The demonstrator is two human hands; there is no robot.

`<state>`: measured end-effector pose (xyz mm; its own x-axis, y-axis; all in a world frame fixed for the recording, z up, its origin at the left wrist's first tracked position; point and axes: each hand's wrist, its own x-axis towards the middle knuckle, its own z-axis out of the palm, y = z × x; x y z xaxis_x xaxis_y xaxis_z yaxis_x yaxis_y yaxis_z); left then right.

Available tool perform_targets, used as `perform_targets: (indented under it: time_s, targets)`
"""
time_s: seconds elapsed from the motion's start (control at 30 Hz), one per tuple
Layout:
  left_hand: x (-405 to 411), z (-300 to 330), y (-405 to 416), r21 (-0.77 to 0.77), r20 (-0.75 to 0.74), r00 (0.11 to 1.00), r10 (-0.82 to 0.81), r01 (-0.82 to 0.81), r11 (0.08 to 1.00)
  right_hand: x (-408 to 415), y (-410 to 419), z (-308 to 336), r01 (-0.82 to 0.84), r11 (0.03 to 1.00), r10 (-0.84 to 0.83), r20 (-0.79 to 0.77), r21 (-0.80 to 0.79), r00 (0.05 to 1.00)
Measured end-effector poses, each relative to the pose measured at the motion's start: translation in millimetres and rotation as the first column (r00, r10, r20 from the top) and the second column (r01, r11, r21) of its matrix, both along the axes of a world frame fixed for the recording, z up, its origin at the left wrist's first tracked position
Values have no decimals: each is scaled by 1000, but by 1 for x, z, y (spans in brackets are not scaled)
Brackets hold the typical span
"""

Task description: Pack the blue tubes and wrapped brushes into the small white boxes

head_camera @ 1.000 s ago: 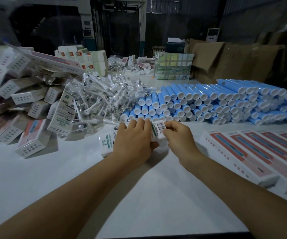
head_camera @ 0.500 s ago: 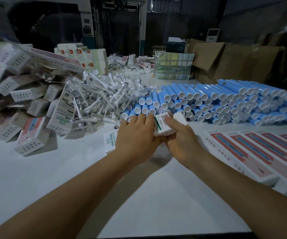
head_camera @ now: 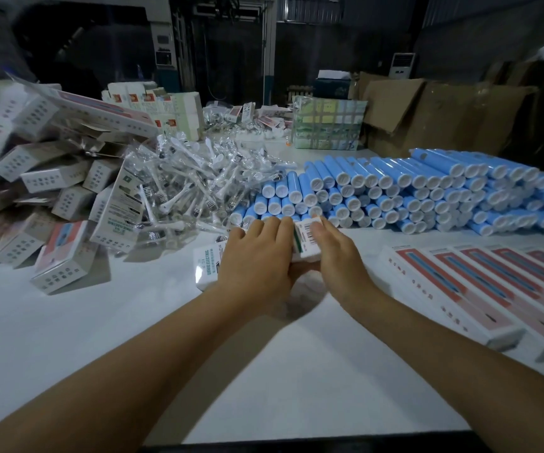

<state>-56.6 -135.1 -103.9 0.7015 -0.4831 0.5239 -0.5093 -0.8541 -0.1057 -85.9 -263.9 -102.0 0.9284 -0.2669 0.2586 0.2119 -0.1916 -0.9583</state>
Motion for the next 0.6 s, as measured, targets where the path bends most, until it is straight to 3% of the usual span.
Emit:
perform_targets:
  time_s: [0.07, 0.1, 0.6]
  targets:
    - [2, 0, 0, -8, -7, 1000, 7, -7, 1000, 1, -2, 8, -123, 900, 160, -54, 417, 986]
    - [3, 0, 0, -10, -5, 1000, 7, -7, 1000, 1, -3, 11, -148, 856, 199, -52, 496, 979]
    - [3, 4, 7, -107, 34, 999, -40, 44, 993, -2, -7, 14, -243, 830, 271, 16, 503, 962]
